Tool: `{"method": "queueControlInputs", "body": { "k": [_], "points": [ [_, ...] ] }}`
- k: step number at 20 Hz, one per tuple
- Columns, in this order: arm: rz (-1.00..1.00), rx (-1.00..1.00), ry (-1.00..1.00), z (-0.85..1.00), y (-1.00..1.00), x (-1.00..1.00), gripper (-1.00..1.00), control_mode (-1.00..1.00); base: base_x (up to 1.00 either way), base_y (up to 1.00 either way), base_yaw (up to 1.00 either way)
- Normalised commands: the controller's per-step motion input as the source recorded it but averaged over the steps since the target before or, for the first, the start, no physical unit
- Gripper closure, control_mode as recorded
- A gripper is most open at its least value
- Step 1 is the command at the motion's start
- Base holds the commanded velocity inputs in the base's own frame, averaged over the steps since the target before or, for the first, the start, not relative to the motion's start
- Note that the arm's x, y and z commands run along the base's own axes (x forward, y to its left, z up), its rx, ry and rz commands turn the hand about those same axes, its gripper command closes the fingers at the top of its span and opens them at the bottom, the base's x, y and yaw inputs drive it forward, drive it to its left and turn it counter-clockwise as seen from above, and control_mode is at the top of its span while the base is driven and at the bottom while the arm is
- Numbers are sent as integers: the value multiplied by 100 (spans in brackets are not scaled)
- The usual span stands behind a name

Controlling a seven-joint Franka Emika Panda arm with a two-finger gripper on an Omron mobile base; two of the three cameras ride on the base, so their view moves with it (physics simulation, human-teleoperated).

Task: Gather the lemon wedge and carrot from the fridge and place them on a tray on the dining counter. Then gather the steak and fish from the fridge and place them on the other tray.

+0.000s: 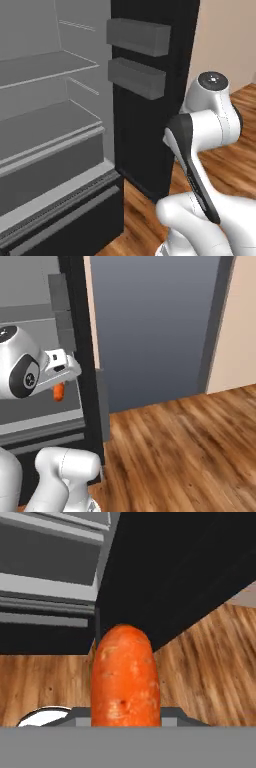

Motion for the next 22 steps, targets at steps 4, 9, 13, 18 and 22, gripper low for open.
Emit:
{"method": "queueControlInputs", "body": {
  "k": [4, 9, 13, 18, 22],
  "points": [
    [0, 0, 0, 0, 0, 0, 100, 100, 8, -50, -75],
    [0, 0, 0, 0, 0, 0, 100, 100, 10, -54, -73],
    [0, 0, 0, 0, 0, 0, 100, 100, 9, -76, -64],
    [0, 0, 0, 0, 0, 0, 100, 100, 50, -73, -54],
    [0, 0, 0, 0, 0, 0, 100, 100, 93, -22, -49]
  ]
}}
